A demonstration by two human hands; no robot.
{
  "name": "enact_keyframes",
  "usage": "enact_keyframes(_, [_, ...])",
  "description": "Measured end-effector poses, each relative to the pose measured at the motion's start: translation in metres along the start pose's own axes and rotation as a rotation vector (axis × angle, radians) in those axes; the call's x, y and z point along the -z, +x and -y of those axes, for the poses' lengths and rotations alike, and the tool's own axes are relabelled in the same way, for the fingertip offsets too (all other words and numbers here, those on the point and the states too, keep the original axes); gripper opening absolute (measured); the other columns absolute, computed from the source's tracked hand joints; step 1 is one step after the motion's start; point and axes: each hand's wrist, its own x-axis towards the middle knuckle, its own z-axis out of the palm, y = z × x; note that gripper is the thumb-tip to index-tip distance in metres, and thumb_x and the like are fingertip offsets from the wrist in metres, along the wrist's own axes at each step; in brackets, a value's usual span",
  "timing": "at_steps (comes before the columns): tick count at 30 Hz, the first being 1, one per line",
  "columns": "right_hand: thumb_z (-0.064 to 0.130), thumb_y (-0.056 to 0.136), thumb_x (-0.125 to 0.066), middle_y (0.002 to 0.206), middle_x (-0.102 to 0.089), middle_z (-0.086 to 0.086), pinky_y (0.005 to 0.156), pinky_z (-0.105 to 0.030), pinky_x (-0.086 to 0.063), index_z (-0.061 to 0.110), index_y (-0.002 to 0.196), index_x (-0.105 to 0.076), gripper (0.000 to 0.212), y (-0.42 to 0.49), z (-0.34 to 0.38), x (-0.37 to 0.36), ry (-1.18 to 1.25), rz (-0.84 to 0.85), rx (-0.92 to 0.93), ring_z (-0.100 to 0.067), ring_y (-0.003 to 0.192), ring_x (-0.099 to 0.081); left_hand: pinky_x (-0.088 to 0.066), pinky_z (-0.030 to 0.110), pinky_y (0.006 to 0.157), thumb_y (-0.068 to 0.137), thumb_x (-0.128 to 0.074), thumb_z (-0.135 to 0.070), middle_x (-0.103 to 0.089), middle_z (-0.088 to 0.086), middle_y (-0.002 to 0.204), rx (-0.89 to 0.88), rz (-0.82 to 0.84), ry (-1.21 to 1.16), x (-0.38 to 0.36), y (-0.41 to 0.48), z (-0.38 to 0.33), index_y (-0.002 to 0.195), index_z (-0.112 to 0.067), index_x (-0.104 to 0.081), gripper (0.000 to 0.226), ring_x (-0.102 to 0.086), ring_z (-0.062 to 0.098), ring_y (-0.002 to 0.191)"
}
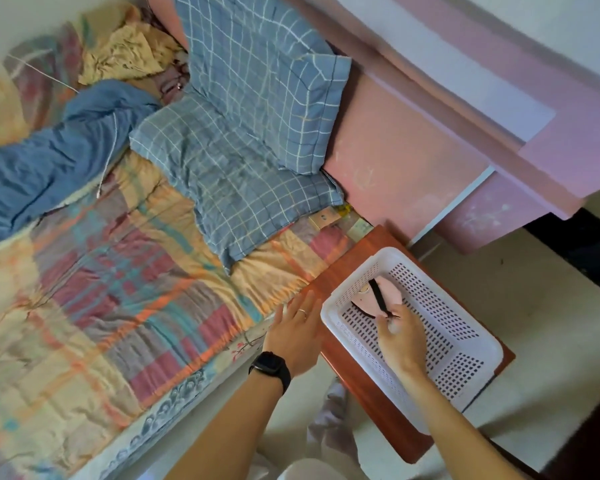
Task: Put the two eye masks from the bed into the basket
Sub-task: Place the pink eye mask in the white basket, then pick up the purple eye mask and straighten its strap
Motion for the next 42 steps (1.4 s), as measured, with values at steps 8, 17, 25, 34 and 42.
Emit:
enact_keyframes(8, [0.033, 0.094, -0.058, 0.125, -0.067, 0.001, 0.105, -0.03, -0.041, 0.019, 0.119, -0.069, 0.031, -0.094, 0.117, -0.014, -0.15, 0.226, 0.77, -0.022, 0.121, -0.057, -0.004, 0.052, 0.122, 0.098, -0.035, -0.046, -0.001, -0.001, 0.166, 0.321, -0.256, -0.171, 0.032, -0.116, 0.078, 0.155, -0.024, -0.005, 0.068, 0.003, 0.024, 0.152])
enact_keyframes(17, [0.051, 0.095, -0.04, 0.147, -0.054, 0.005, 0.118, -0.039, -0.029, 0.032, 0.134, -0.06, 0.049, -0.258, 0.267, -0.105, -0.427, 0.396, 1.478, -0.02, 0.142, -0.039, -0.005, 0.043, 0.122, 0.097, -0.037, -0.049, -0.008, -0.004, 0.165, 0.88, -0.625, -0.346, 0.014, -0.363, 0.19, 0.155, -0.03, -0.008, 0.068, -0.002, 0.017, 0.152])
enact_keyframes(25, [0.046, 0.096, -0.045, 0.152, -0.048, 0.002, 0.12, -0.038, -0.022, 0.031, 0.14, -0.055, 0.048, -0.467, 0.345, -0.21, -0.447, 0.524, 1.831, -0.023, 0.147, -0.031, -0.024, 0.053, 0.118, 0.091, -0.045, -0.049, -0.031, 0.004, 0.159, 1.292, -0.826, -0.331, -0.051, -0.596, 0.266, 0.152, -0.024, -0.029, 0.068, -0.021, 0.027, 0.149])
enact_keyframes(34, [0.051, 0.089, -0.043, 0.143, -0.059, 0.0, 0.116, -0.036, -0.028, 0.03, 0.132, -0.063, 0.052, -0.642, 0.376, -0.317, -0.338, 0.569, 1.901, -0.023, 0.138, -0.044, -0.015, 0.049, 0.12, 0.091, -0.035, -0.055, -0.026, -0.001, 0.161, 1.468, -0.877, -0.281, -0.115, -0.764, 0.35, 0.153, -0.029, -0.024, 0.068, -0.016, 0.023, 0.151])
enact_keyframes(42, [0.053, 0.088, -0.042, 0.145, -0.057, 0.0, 0.117, -0.036, -0.027, 0.029, 0.135, -0.06, 0.056, -0.702, 0.427, -0.414, -0.374, 0.595, 1.854, -0.023, 0.14, -0.042, -0.005, 0.047, 0.123, 0.096, -0.039, -0.049, -0.012, -0.003, 0.165, 1.463, -0.905, -0.335, -0.113, -0.823, 0.449, 0.155, -0.032, -0.011, 0.067, 0.0, 0.019, 0.152])
